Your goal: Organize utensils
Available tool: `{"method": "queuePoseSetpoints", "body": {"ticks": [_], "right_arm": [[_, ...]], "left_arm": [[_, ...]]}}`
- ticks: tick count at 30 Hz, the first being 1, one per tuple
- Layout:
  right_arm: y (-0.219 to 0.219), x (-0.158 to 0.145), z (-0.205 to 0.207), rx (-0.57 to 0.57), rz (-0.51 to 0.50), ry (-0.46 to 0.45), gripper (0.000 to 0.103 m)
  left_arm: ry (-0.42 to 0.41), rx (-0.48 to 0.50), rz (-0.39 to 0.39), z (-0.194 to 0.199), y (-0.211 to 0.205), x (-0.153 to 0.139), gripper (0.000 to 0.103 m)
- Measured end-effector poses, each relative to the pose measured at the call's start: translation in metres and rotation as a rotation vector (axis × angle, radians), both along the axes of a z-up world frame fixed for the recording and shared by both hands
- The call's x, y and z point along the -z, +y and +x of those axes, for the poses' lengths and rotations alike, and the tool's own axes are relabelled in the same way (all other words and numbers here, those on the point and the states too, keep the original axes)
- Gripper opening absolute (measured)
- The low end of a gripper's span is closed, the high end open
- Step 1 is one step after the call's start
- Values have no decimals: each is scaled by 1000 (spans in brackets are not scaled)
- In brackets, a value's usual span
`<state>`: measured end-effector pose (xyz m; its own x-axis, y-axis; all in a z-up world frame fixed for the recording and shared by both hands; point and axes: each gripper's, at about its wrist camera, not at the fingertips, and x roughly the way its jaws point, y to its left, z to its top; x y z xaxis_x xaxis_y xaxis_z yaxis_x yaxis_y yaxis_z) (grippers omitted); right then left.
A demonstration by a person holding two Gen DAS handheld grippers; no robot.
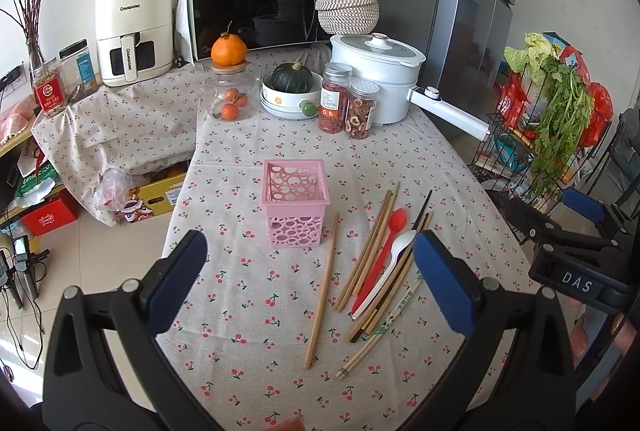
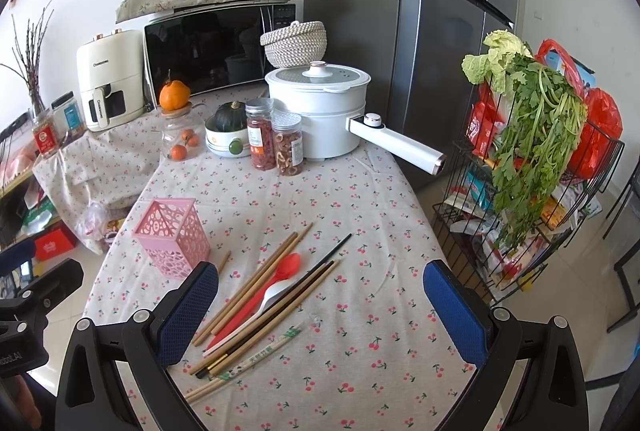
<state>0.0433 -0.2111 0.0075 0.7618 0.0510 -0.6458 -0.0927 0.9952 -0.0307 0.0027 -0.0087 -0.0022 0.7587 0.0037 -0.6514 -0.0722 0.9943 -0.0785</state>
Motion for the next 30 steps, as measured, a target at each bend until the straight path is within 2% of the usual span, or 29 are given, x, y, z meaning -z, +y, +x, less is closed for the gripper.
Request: {"method": "queuePoseSetpoints", "body": {"ticks": [19,23,27,30], "right_arm": [[-1,1,1,1,-2,3,103],[0,8,5,-6,-32,20,103],[-5,15,21,6,-73,50,103],[-16,23,37,23,-68,105,103]], "left_arm": [[-1,4,15,0,1,3,102],[0,22,47,7,-2,3,102],[50,77,32,25,-7,9,102],[117,156,42,44,-17,15,102]]}}
